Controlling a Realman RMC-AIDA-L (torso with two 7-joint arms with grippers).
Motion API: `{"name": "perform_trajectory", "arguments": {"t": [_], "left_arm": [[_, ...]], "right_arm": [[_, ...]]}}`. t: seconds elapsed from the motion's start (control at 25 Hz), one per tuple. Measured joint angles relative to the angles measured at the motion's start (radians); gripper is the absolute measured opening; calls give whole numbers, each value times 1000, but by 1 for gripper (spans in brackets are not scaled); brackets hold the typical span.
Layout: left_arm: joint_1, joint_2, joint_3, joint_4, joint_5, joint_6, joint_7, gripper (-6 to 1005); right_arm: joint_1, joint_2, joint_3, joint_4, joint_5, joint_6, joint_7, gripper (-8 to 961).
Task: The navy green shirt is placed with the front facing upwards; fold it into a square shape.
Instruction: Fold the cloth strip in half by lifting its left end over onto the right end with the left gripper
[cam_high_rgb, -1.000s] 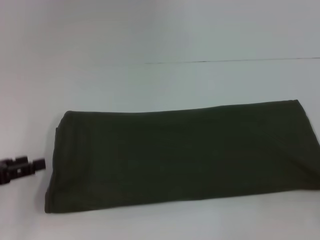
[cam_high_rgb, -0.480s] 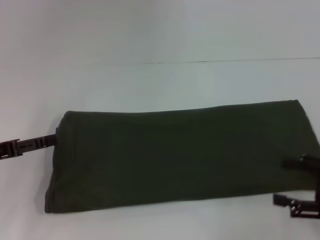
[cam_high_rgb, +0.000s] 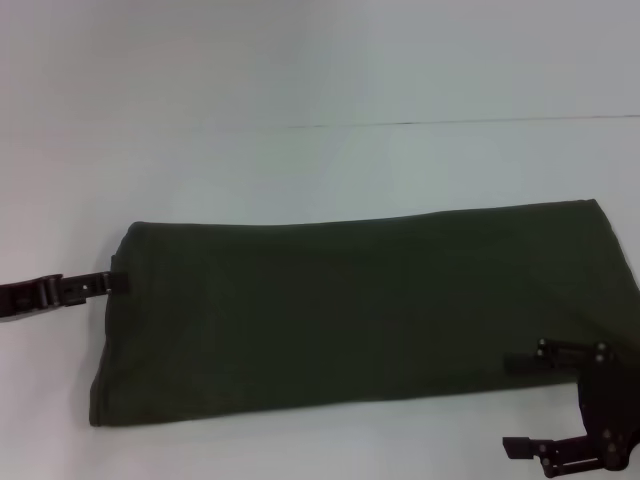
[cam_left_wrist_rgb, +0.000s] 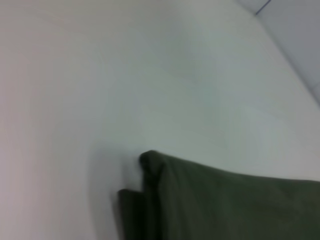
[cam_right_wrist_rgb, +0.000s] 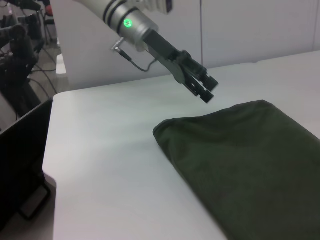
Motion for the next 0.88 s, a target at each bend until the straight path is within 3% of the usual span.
{"name": "perform_trajectory", "arguments": {"t": [0.36,0.88], "left_arm": [[-19,-7,117,0,58,-81,-127,888],[-19,-8,123,15,131,-74,-177,888]], "right_arm": [[36,1,-1,6,-7,17,22,919],[65,3,-2,12,-3,45,56,914]]}}
